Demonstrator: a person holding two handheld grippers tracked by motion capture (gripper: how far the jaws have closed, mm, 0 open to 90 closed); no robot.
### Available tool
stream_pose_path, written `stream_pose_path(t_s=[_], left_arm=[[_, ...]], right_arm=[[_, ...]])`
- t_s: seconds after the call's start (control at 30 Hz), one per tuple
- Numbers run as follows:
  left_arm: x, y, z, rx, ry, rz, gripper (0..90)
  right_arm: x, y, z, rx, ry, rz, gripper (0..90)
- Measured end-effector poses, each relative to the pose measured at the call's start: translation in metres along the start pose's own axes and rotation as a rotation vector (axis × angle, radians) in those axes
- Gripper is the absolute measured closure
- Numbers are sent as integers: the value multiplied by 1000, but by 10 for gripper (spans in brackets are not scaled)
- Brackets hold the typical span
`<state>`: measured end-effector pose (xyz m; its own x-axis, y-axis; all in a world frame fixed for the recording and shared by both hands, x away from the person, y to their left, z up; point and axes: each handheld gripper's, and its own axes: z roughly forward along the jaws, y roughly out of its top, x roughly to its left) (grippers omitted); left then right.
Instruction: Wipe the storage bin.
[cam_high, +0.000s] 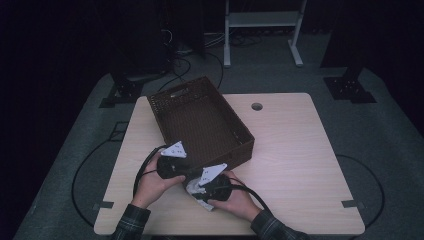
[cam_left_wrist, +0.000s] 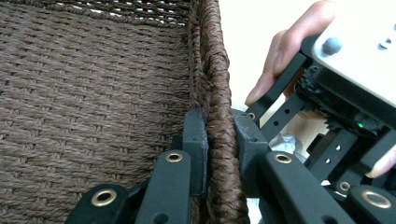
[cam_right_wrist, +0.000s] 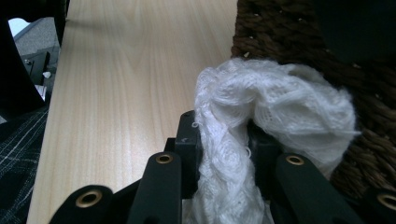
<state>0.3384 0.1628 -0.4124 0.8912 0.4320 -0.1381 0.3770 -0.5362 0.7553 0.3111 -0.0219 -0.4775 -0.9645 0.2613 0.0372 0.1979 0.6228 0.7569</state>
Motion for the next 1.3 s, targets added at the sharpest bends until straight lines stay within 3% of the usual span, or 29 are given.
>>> stream_pose_path(t_s=[0.17, 0.4, 0.6, 0.9, 1.3], left_arm=[[1, 0, -1, 5, 1, 8, 773], [1, 0, -1, 2, 0, 6, 762], [1, 1, -3, -4, 3, 7, 734], [0, 2, -15, -25, 0, 13, 744], [3, 1, -42, -47, 2, 25, 733]], right_arm=[[-1, -4, -5, 11, -17, 11, 705], [-1, -21, -35, 24, -70, 1, 700], [-5, -38, -64, 11, -114, 57, 699], [-22, -71, -118, -21, -247, 140, 698], [-38, -95, -154, -51, -363, 210, 698]])
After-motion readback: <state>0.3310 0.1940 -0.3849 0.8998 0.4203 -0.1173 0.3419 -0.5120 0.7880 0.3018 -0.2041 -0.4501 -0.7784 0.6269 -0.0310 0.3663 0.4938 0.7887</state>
